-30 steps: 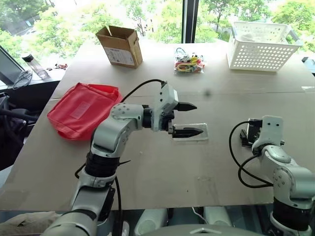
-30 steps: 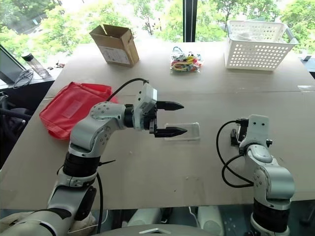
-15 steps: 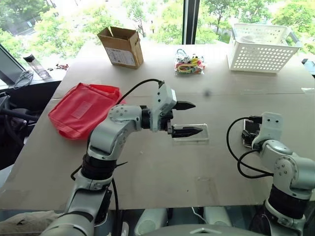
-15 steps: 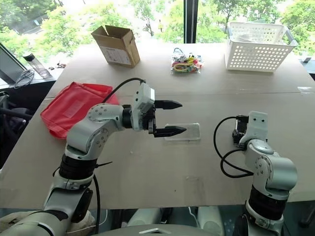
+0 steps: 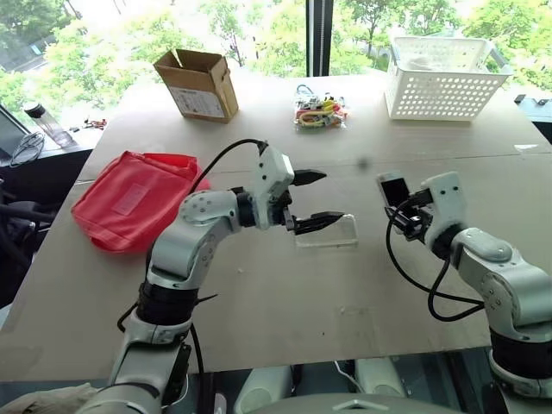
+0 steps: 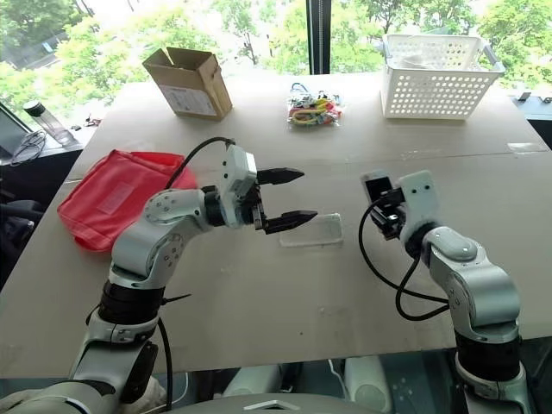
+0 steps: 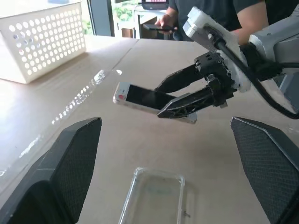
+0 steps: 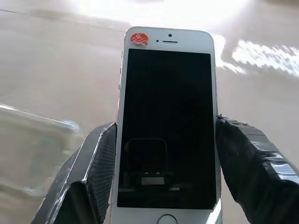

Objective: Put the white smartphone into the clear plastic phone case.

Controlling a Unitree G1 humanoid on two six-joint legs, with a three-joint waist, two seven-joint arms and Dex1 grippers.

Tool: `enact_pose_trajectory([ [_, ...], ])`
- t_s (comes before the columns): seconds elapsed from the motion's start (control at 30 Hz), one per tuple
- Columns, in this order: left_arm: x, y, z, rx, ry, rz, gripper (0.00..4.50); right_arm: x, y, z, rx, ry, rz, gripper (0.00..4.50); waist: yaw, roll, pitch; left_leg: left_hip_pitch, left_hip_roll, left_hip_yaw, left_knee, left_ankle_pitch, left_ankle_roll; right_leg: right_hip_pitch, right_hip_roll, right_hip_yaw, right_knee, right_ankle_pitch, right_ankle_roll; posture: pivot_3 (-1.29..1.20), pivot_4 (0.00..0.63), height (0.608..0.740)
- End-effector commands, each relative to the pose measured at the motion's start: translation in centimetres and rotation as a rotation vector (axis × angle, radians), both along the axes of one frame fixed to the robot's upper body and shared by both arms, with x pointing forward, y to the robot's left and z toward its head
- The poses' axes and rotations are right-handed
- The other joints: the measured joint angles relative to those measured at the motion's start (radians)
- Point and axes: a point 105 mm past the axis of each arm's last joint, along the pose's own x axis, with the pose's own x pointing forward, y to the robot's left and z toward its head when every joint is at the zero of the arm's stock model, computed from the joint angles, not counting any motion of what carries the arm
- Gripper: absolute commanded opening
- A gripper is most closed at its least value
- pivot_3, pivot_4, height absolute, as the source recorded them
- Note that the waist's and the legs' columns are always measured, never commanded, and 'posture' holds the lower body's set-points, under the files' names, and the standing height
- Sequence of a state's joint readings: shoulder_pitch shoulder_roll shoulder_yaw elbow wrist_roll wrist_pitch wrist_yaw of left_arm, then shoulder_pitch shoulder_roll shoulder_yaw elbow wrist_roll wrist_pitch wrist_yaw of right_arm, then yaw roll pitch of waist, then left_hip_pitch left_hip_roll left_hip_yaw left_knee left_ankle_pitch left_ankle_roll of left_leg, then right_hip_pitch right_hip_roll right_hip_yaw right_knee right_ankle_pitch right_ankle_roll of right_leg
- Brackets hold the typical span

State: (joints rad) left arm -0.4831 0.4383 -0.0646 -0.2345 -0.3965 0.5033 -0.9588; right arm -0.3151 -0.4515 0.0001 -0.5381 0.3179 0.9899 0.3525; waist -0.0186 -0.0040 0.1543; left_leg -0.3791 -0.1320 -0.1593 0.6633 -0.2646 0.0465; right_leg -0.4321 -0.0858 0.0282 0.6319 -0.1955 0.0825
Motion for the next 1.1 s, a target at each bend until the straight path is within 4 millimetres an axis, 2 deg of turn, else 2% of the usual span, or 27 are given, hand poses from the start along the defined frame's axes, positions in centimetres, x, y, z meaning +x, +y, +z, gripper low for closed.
enact_pose_trajectory([
  [0.03, -0.3, 2.3, 0.1, -0.003, -0.019, 0.047, 4.50, 0.0, 3.6, 1.1, -0.097, -0.078, 0.297, 2.75, 0.001, 0.000, 0.000, 0.000, 0.000, 0.001, 0.000, 0.000, 0.000, 0.000, 0.000, 0.001, 0.000, 0.000, 0.000, 0.00, 0.150, 0.740],
  [0.17, -1.9, 4.2, -1.3, 0.036, 0.068, 0.040, 4.50, 0.3, 5.5, 0.4, -0.283, -0.081, 0.556, 2.75, 0.004, -0.001, 0.001, -0.002, 0.000, 0.000, 0.000, 0.000, 0.000, 0.000, 0.000, 0.000, -0.004, 0.000, 0.000, 0.00, 0.150, 0.740],
  [0.43, -3.7, 5.3, -2.3, 0.053, 0.111, 0.096, 4.50, 0.8, 5.1, -0.6, -0.469, -0.036, 0.808, 2.75, 0.012, -0.002, 0.002, -0.004, 0.000, -0.001, -0.001, -0.001, 0.000, -0.001, -0.002, -0.002, -0.006, 0.000, 0.000, 0.00, 0.150, 0.740],
  [0.7, -4.8, 5.9, -2.8, 0.050, 0.136, 0.131, 4.50, 1.3, 3.9, -1.4, -0.568, 0.025, 0.894, 2.75, 0.008, -0.002, 0.002, -0.003, 0.000, -0.002, -0.002, -0.001, 0.000, -0.001, -0.002, -0.001, -0.006, 0.000, 0.000, 0.00, 0.150, 0.740],
  [1.1, -5.5, 6.8, -3.5, 0.072, 0.145, 0.151, 4.50, 2.1, 4.0, -2.4, -0.606, 0.068, 0.942, 2.75, 0.009, -0.002, 0.002, -0.002, 0.000, -0.001, -0.004, -0.001, -0.001, -0.001, -0.002, -0.001, -0.006, 0.000, -0.001, 0.00, 0.150, 0.740],
])
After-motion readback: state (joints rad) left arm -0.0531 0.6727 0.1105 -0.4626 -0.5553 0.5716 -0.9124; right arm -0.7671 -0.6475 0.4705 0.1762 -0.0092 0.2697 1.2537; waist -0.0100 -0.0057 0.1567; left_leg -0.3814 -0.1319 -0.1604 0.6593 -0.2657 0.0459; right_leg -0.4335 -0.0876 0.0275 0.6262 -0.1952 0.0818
